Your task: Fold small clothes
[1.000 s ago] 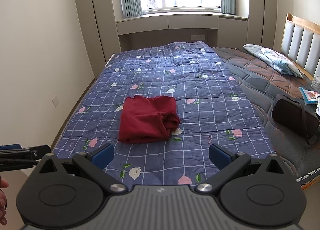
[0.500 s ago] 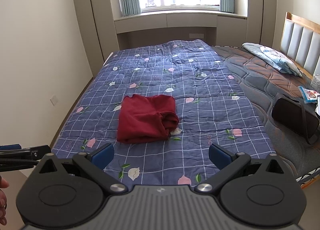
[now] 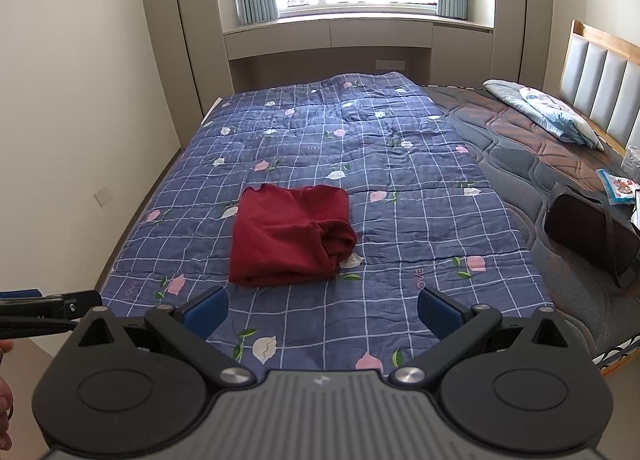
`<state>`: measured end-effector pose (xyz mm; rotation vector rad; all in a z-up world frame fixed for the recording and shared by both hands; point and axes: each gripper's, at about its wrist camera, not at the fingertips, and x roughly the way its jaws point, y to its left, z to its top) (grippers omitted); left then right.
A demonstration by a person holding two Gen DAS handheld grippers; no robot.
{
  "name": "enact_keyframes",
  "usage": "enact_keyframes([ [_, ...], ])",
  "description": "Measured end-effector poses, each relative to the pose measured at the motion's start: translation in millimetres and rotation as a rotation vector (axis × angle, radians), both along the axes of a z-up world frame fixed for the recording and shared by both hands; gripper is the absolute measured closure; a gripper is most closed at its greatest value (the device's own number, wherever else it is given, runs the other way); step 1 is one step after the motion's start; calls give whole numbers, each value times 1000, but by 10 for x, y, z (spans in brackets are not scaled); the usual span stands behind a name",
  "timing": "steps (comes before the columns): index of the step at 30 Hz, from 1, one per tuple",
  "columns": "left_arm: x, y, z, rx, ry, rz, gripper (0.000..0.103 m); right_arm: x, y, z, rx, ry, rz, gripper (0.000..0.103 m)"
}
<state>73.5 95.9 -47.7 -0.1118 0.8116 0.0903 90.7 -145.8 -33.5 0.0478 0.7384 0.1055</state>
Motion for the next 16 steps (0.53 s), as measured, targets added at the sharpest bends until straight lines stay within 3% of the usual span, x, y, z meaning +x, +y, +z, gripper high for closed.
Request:
enact_keyframes([
  [16, 560, 80, -168, -19, 74, 12, 1, 380, -65, -167, -5, 87, -18, 0],
])
